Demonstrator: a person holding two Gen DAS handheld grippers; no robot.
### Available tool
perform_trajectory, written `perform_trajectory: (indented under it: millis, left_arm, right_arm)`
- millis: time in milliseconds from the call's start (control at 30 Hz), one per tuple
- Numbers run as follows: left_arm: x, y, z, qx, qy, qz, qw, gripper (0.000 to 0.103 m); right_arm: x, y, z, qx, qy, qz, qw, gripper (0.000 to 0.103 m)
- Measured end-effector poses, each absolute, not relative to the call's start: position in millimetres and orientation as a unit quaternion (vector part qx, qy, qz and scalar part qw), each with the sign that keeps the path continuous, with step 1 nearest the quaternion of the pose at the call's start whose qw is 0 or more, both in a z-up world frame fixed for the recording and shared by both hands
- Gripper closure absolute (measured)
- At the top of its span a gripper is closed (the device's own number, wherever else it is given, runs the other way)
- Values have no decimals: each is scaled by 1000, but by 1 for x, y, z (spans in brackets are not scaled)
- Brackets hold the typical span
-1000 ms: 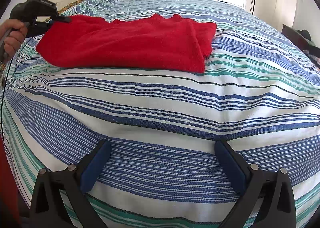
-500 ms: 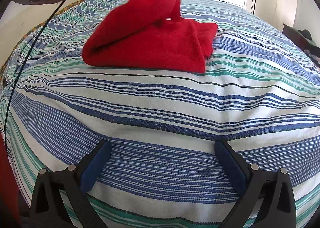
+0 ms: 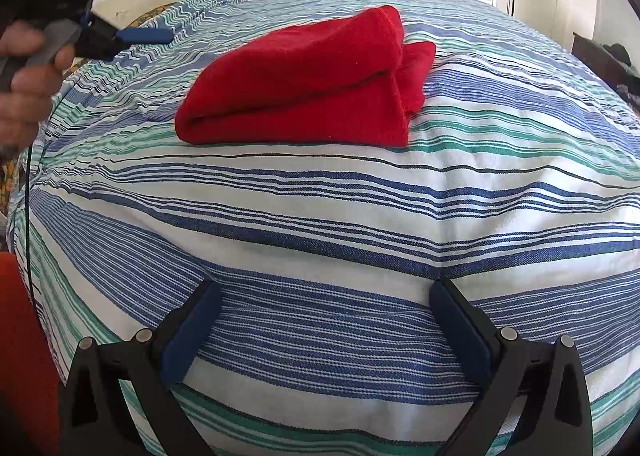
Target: Fold small clothes
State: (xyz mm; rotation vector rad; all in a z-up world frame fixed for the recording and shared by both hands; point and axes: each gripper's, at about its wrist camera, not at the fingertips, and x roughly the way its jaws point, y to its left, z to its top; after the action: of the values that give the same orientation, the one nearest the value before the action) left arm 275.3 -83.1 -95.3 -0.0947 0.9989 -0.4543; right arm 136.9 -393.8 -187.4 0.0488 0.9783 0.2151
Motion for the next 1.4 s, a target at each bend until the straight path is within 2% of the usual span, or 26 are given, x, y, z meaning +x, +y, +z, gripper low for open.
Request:
perform_trajectory:
  millis: [67,200,333,433,467,500,600,700,900,1000,1067,1100,1133,1300,1400]
  left_arm:
    - [262,-76,-108,-16,476,-221,851,17]
    - [231,-94,-124,47,467,-268,841,16]
    - [228,-117,-131,100,459,-274,839,16]
    - [241,-114,-135,65,467,-259,843,16]
    - [244,-110,-137,48,476,-256,840,16]
    - [245,-105,-139,32,482,-256,837,17]
    - [239,-87,-138,-4,482,-265,835,16]
    - [240,-83,-141,-15,492,-251,833,16]
    - [258,-99,-113,-52,463,-228,855,17]
    - [268,-132,-112,18,448,-213,868,18]
    - [271,-155,-136,88,473,-209,851,21]
    - [270,-166,-154,121,495,-207,835,27]
    - [267,-174,-170,141,512,-211,821,30]
    - [248,-172,-184,122,498,-217,831,24]
    - [250,-167,-180,106,502,-222,829,23]
  right_arm:
    - [136,-405,-165,73,458,106,880,14]
    - [161,-435,-113,159,395,107,898,15]
    - [227,-446,-93,181,415,118,884,19]
    - [275,-436,-114,187,478,138,847,46]
    - [286,-434,-127,191,505,141,830,80]
    - [291,-433,-137,191,527,137,817,96]
    - [275,-443,-142,217,522,152,811,96]
    - [268,-449,-166,191,555,126,800,96]
    - [272,-447,-178,190,554,114,802,96]
    - [272,-452,-173,201,554,123,798,84]
    - [268,-461,-156,188,540,106,813,72]
    - [266,-468,-144,186,525,96,825,71]
    - [265,-474,-132,187,511,82,835,71]
    - [271,-474,-80,215,455,117,856,68]
    - [284,-445,-83,237,451,208,835,67]
